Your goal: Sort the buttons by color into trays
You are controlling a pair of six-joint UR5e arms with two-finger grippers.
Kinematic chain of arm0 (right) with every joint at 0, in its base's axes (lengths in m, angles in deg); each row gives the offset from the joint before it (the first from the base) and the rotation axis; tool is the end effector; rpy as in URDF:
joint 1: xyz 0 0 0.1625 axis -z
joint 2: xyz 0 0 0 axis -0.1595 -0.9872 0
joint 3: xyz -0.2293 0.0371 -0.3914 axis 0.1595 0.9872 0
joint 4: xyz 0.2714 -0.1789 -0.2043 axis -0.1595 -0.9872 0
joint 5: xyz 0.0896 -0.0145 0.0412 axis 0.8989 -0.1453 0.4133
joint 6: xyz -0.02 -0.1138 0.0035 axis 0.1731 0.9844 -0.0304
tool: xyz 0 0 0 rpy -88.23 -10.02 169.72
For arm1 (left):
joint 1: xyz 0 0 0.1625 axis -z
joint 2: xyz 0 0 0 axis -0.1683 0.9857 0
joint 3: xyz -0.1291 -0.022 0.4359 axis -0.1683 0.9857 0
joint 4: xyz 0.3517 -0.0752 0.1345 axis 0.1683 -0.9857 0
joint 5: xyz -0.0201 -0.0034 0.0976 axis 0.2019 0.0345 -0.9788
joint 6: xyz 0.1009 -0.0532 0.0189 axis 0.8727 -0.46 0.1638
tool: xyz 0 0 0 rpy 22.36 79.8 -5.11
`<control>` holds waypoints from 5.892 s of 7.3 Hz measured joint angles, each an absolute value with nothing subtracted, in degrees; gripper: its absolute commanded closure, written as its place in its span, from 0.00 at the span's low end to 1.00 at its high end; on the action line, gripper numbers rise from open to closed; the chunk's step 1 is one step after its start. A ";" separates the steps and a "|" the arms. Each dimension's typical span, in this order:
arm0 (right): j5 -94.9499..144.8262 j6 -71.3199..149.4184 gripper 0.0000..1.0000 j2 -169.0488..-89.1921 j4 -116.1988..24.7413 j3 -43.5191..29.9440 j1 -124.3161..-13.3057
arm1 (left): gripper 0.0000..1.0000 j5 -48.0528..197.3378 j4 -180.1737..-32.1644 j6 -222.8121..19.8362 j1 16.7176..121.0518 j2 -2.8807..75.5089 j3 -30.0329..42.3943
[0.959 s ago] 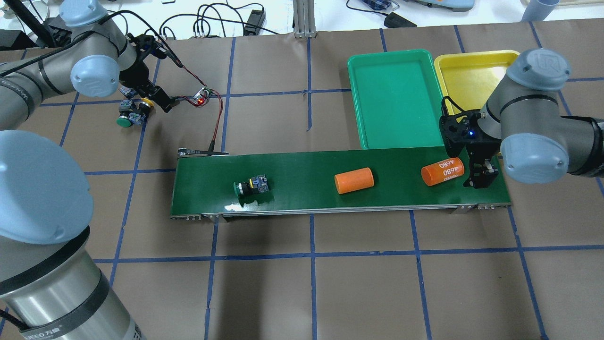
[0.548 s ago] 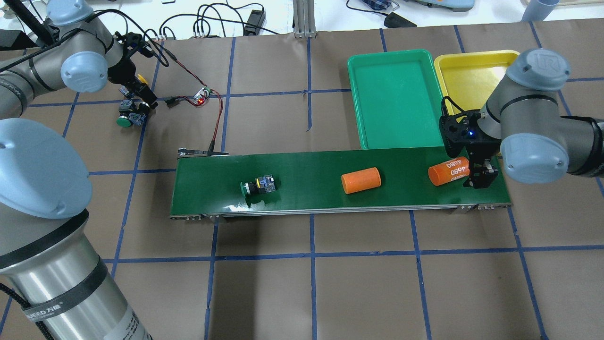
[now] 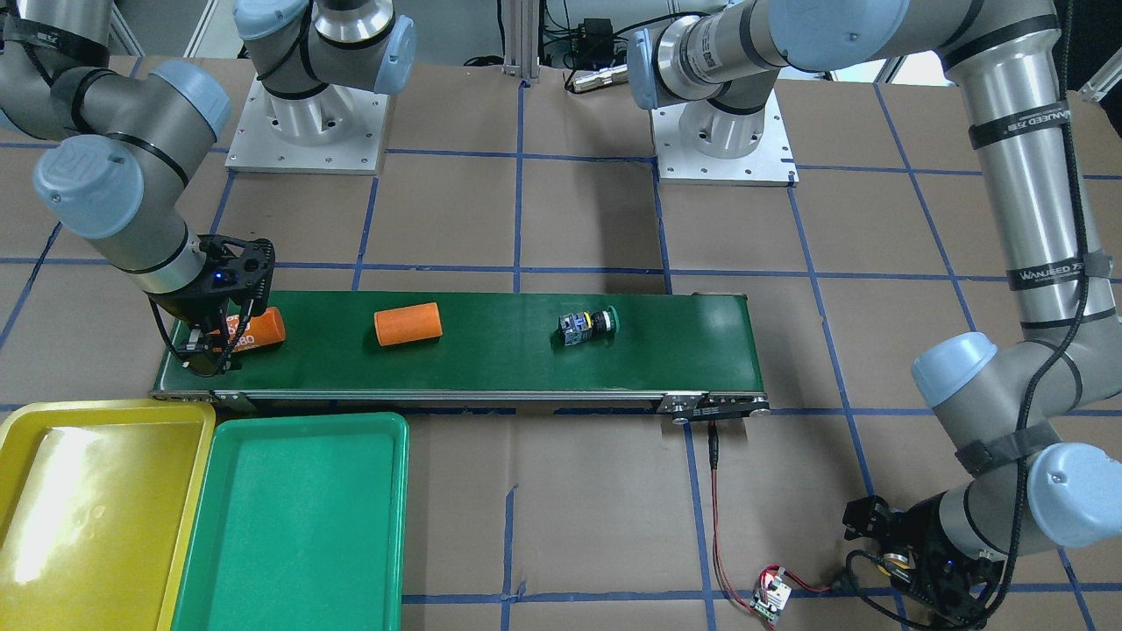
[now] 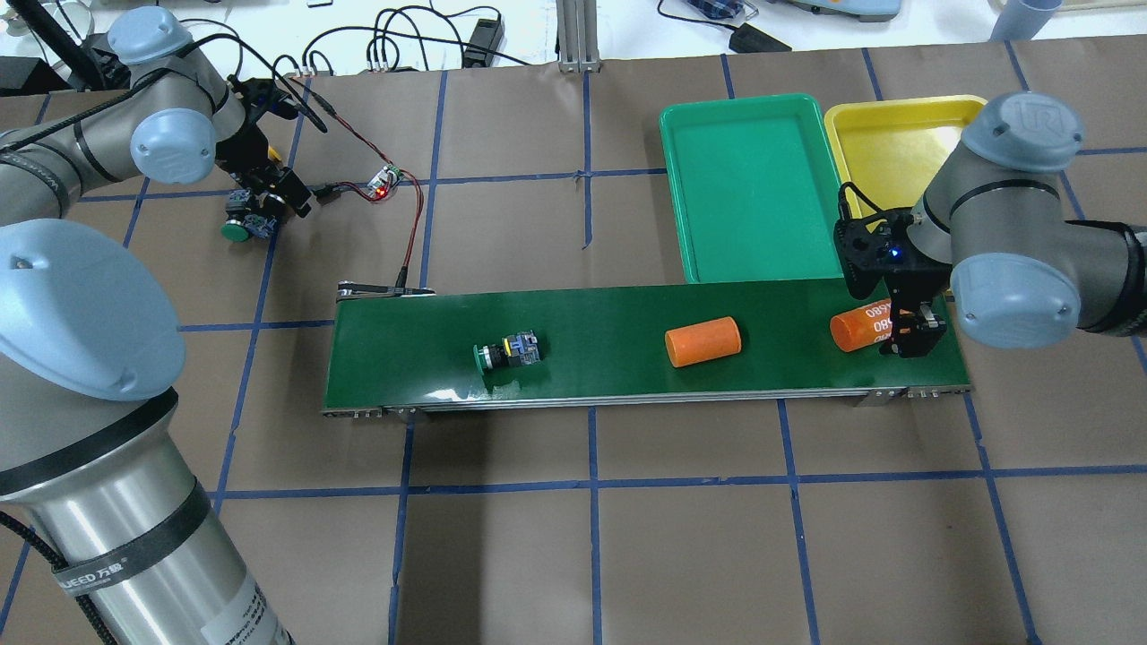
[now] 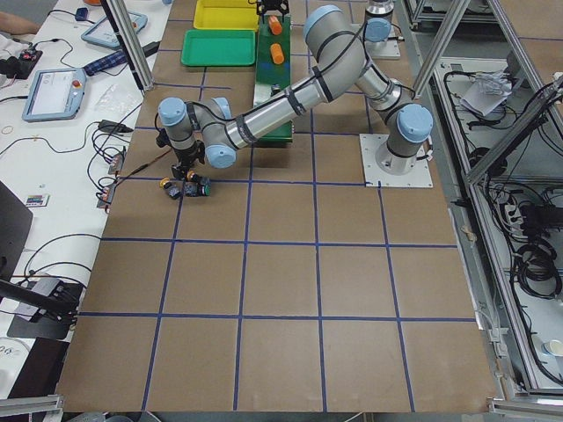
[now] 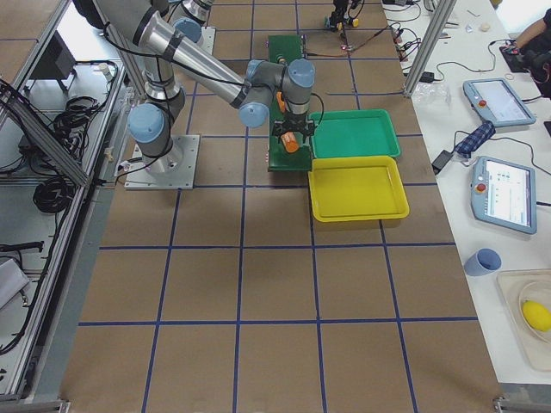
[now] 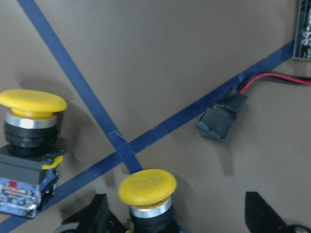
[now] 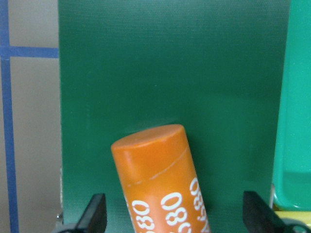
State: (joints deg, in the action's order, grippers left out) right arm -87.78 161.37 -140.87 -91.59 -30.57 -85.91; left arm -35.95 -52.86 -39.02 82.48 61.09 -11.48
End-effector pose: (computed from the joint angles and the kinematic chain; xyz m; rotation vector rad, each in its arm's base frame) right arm 0.0257 -0.4744 0.2857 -2.2408 2.1433 0.0275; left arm 0.0885 -0.7426 0.2038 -0.8216 -3.0115 -0.0012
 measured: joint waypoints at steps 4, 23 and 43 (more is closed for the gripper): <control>-87.64 161.32 0.00 -140.85 -91.51 -30.57 -85.91 | 1.00 -34.83 -52.92 -38.48 82.22 60.99 -10.09; -87.50 161.20 0.00 -140.88 -91.48 -30.57 -85.91 | 0.00 -36.20 -51.17 -27.94 98.41 31.05 17.72; -87.85 161.29 0.00 -139.92 -91.09 -30.49 -85.92 | 1.00 -33.16 -53.58 -65.47 76.79 62.13 -12.84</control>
